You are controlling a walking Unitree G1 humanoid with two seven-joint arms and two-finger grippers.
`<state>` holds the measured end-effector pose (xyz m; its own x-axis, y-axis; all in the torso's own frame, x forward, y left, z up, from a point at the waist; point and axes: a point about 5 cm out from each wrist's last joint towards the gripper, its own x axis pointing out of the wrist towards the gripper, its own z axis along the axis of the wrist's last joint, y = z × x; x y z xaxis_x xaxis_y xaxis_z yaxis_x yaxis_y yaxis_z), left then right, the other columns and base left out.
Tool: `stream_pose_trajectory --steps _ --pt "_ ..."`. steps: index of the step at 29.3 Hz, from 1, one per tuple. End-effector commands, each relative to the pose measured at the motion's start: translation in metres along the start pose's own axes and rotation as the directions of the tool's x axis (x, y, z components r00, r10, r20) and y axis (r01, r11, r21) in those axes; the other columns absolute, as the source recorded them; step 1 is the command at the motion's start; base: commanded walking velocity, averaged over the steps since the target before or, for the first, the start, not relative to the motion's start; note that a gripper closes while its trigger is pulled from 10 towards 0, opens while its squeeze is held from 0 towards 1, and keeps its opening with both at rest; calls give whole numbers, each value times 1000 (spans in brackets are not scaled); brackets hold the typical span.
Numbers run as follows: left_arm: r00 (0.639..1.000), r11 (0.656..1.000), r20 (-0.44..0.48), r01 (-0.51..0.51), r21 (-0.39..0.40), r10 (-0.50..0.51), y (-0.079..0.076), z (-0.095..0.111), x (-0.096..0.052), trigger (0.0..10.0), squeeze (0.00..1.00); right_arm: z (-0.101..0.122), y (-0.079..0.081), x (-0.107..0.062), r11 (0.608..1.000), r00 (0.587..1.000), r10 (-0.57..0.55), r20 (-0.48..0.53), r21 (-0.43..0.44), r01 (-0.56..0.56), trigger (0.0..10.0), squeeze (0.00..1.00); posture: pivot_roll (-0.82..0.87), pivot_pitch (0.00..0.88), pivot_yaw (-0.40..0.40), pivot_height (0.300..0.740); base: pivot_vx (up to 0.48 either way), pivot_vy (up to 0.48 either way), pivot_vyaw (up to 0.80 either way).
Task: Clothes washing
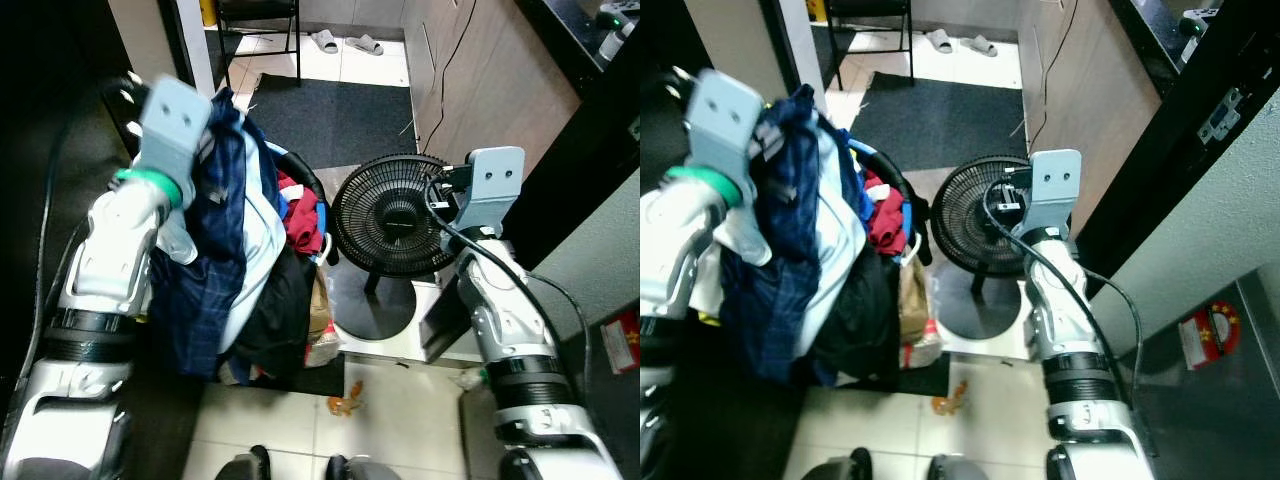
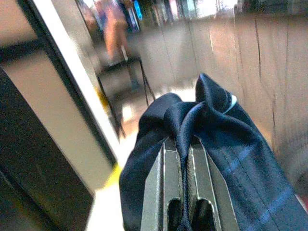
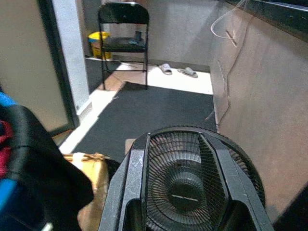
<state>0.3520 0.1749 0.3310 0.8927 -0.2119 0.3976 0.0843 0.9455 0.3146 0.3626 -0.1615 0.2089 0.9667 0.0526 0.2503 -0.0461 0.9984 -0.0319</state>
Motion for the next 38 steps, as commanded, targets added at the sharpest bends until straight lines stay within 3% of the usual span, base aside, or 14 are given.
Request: stream_pose_trajectory --steps 1,3,10,12,13,14,16,19,20,21,23,25,30,38 --pt "993 1000 118 -28 -11 29 6 26 0 10000 0 4 0 1 1000 1000 1 14 7 -1 10000 0 29 85 4 740 0 0 0" --pt "956 998 289 -52 -20 56 17 73 6 10000 0 21 1 4 1000 997 0 72 19 -2 10000 0 31 80 2 740 0 0 0" --pt "867 995 489 -98 -18 95 34 128 7 10000 0 44 2 8 1000 988 -2 152 28 -2 10000 0 32 73 -2 740 0 0 0" --pt "678 987 722 -152 -43 136 55 195 -9 10000 0 77 -3 11 998 963 -31 268 60 16 10000 0 32 62 -5 740 0 0 0" --pt "678 987 722 -152 -43 136 55 195 -9 10000 0 77 -3 11 998 963 -31 268 60 16 10000 0 32 62 -5 740 0 0 0" --pt "589 982 791 -174 -77 166 66 217 -20 10000 0 88 -6 11 997 951 -49 306 76 26 10000 0 33 61 -5 740 0 0 0" --pt "538 977 820 -180 -113 194 74 229 -27 10000 0 94 -8 11 996 943 -61 326 87 35 10000 0 36 58 -6 740 0 0 0" --pt "561 980 805 -160 -122 192 75 227 -26 10000 0 94 -9 11 995 942 -68 328 92 40 10000 0 41 62 -7 740 0 0 0" --pt "668 991 732 -109 -80 133 65 206 -14 10000 0 91 -9 11 995 945 -69 321 94 41 10000 0 45 63 -7 740 0 0 0" --pt "668 991 732 -109 -80 133 65 206 -14 10000 0 91 -9 11 995 945 -69 321 94 41 10000 0 45 63 -7 740 0 0 0" --pt "906 998 424 12 -59 15 22 113 5 10000 0 86 -4 9 995 949 -61 309 88 35 10000 0 30 59 -1 740 0 0 0" --pt "953 997 301 41 -71 -17 5 77 2 10000 0 86 -3 8 996 949 -57 309 83 33 10000 0 30 59 -1 740 0 0 0" --pt "980 987 197 58 -152 -27 -12 43 -9 10000 0 89 -4 4 997 948 -50 313 69 29 10000 0 22 60 -9 740 0 0 0" --pt "982 981 189 57 -185 -22 -15 39 -19 10000 0 88 -6 -1 998 950 -45 308 57 29 10000 0 26 60 -11 740 0 0 0"
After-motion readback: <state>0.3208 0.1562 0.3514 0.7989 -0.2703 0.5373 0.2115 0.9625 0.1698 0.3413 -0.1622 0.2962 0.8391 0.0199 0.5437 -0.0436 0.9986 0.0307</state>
